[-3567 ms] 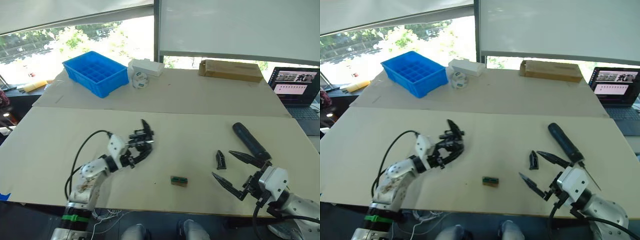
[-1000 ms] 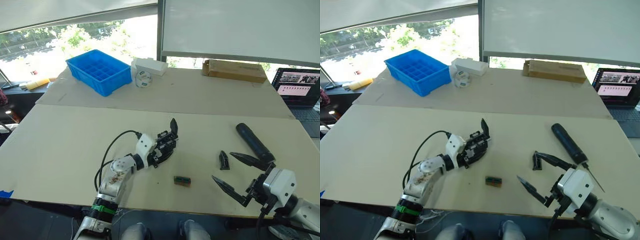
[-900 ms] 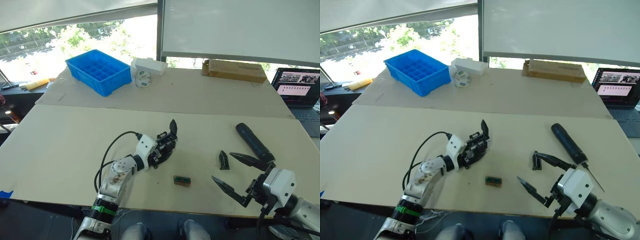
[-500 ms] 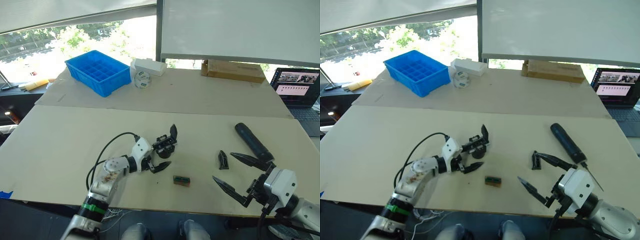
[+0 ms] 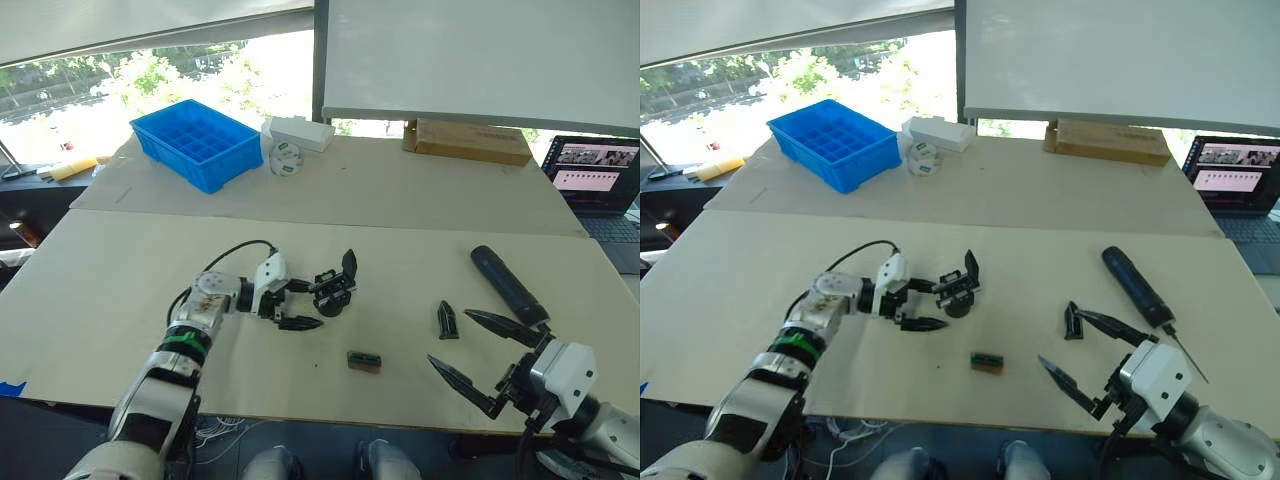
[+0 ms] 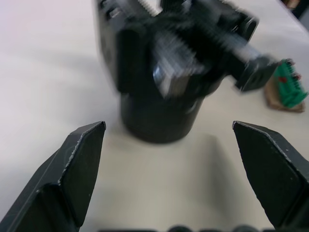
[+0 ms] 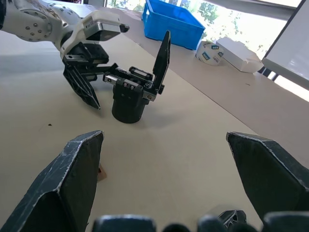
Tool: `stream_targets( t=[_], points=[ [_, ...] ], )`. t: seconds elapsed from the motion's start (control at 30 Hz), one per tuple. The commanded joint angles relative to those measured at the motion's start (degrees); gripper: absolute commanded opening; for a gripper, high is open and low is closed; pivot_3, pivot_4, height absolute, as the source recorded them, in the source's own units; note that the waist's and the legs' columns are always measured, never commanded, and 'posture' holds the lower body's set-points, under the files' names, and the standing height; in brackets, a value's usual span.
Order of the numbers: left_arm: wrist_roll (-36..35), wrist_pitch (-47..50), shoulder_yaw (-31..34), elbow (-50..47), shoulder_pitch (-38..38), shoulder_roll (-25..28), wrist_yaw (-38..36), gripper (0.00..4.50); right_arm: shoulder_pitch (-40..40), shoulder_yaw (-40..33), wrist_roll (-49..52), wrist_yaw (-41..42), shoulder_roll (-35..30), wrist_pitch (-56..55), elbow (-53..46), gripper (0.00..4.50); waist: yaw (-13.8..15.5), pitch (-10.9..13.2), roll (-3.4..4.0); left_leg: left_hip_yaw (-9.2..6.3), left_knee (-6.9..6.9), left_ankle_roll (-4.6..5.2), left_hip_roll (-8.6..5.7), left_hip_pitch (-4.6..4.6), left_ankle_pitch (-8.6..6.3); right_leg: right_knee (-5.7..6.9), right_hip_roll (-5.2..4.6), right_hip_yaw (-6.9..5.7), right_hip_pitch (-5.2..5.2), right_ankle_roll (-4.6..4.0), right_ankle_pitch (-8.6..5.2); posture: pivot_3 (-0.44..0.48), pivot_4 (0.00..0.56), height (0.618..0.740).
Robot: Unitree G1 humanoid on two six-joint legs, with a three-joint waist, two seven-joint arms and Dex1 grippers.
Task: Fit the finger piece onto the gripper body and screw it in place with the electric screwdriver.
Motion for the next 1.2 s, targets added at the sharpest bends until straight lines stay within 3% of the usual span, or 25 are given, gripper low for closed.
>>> stream_targets(
  t=[0.03,0.4,0.5,0.6,0.7,0.87,0.97,1.07,1.2],
  points=[
    [2.03,-5.25,-0.45,5.58,-3.43,-2.54,-1.52,4.46,-0.49,-1.0,0.19,-0.62,0.0,-0.3,-2.0,4.5,-0.06,0.0,-0.01,-0.01,0.03,0.03,0.0,0.0,-0.02,0.01,0.0,0.0,0.0,0.0,0.0,0.0,0.15,0.74],
    [5.17,-11.84,1.7,15.11,-6.97,-4.23,1.09,4.46,1.5,-1.78,-0.11,-1.12,0.48,-0.81,-2.94,4.5,-0.42,0.01,-0.02,-0.03,0.1,0.26,0.02,-0.03,-0.15,0.0,-0.1,0.06,0.0,0.08,0.06,0.0,0.15,0.74],
    [5.18,-13.28,2.82,14.92,-6.75,-3.94,3.38,3.64,1.24,-1.53,-0.38,-1.33,0.58,-0.86,-2.8,4.5,-0.52,0.01,-0.02,-0.04,0.1,0.3,0.01,-0.02,-0.17,0.0,-0.12,0.08,0.0,0.11,0.08,0.0,0.15,0.74],
    [3.7,-11.41,4.45,11.3,-4.8,-3.86,5.68,2.29,0.95,-1.38,-0.57,-1.33,0.64,-0.94,-2.58,4.5,-0.62,0.01,-0.02,-0.04,0.1,0.3,0.01,-0.03,-0.17,0.0,-0.12,0.08,0.0,0.11,0.08,0.0,0.15,0.74],
    [2.69,-9.14,4.88,4.25,-1.46,-4.16,7.11,2.31,1.25,-1.63,-0.54,-1.16,0.75,-1.18,-2.57,4.5,-0.64,0.01,-0.02,-0.04,0.1,0.29,0.02,-0.03,-0.17,0.0,-0.12,0.11,-0.01,0.11,0.08,0.0,0.15,0.74],
    [1.92,10.87,6.41,-29.27,12.5,-7.14,25.19,2.31,1.57,-2.37,0.67,-0.49,0.56,-1.0,-3.3,4.5,-0.62,0.02,-0.01,-0.13,0.1,0.29,0.02,-0.06,-0.17,-0.01,-0.21,0.32,0.0,0.12,0.09,0.0,0.15,0.74],
    [3.37,19.71,5.44,-41.02,18.09,-8.75,33.15,2.31,1.11,-2.31,1.01,0.37,-0.32,-0.63,-3.72,4.5,-0.3,0.02,-0.01,-0.15,0.12,0.3,0.02,-0.1,-0.17,-0.03,-0.21,0.3,0.0,0.15,0.1,0.0,0.15,0.74],
    [4.73,27.0,3.17,-49.42,23.38,-11.42,39.92,2.31,-0.25,-1.8,1.21,0.83,-1.51,0.24,-4.26,4.5,-0.16,0.02,0.0,-0.16,0.13,0.29,0.02,-0.07,-0.17,-0.04,-0.21,0.3,0.03,0.16,0.1,0.0,0.15,0.74],
    [6.12,29.25,0.8,-53.3,26.84,-13.17,45.35,2.31,-1.0,-1.6,1.31,0.81,-1.93,0.69,-4.35,4.5,0.28,0.02,-0.01,-0.16,0.13,0.29,0.02,-0.06,-0.17,-0.04,-0.2,0.29,0.04,0.16,0.09,0.0,0.15,0.74]
  ],
)
